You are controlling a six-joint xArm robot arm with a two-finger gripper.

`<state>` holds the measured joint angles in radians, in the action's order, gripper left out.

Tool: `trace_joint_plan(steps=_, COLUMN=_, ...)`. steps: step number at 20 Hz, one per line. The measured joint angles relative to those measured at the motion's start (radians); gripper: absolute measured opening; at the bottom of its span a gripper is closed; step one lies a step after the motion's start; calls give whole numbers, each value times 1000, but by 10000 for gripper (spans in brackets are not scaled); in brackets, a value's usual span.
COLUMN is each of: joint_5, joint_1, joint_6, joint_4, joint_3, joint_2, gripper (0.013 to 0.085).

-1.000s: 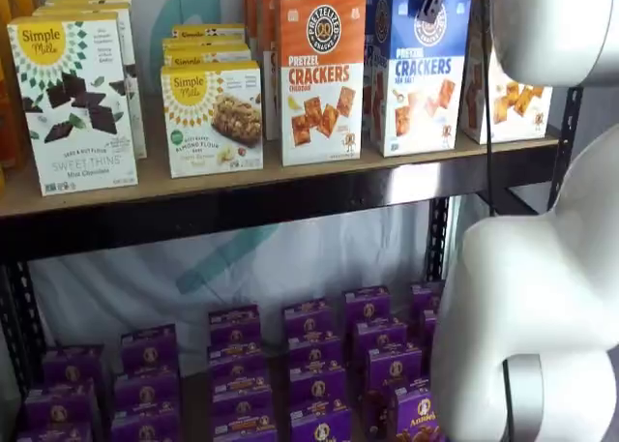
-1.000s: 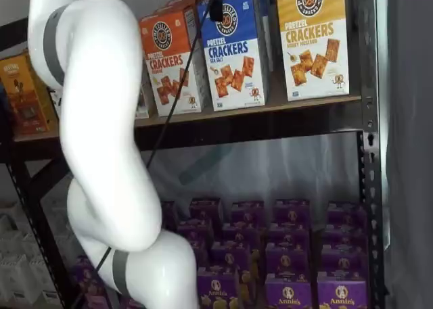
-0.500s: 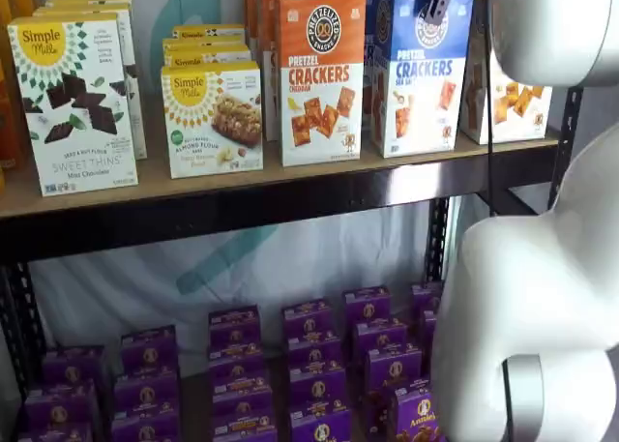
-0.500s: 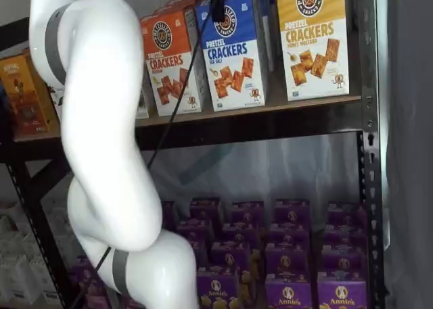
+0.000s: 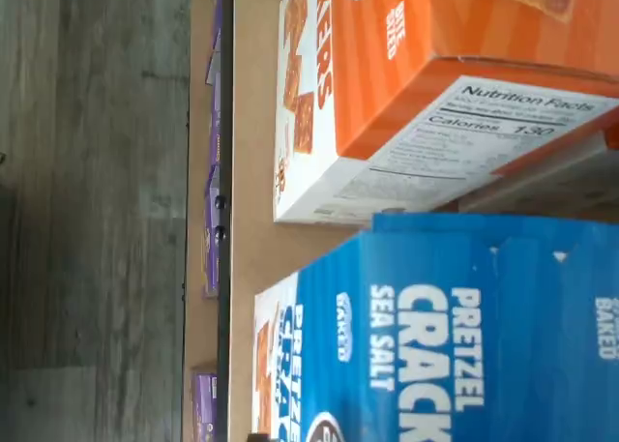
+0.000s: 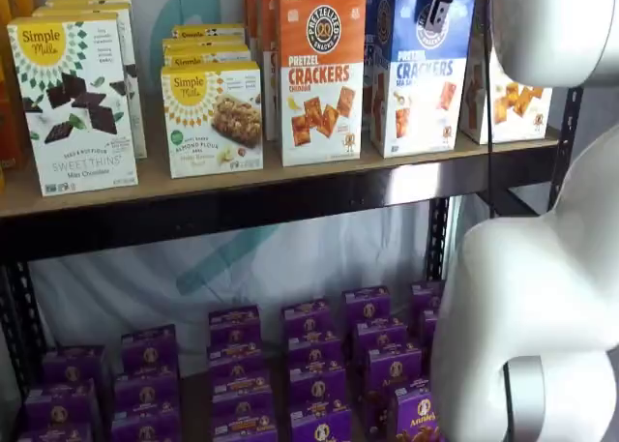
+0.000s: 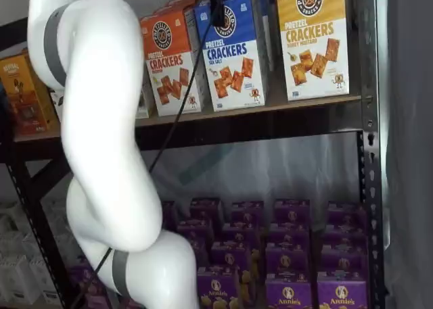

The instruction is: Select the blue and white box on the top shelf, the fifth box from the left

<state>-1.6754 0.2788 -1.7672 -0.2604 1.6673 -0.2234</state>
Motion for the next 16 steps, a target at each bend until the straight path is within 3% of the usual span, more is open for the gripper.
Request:
trace_joint_plan(steps=9, joint_5=13, joint_1=-12, joint_6=7, joint_4=3, joint_3=-23, joint_2=-7, gripper=850)
trace_joint_plan(steps=13, joint_5=20, joint_1=-15, joint_6=10, joint_4=2, joint_3=-30, joint_2=-9, gripper=730)
trace_joint_plan(steps=16, joint_5=23, joint_1=-16, joint_6=11, joint_4=1, joint_3=-31, joint_2=-9, gripper=690)
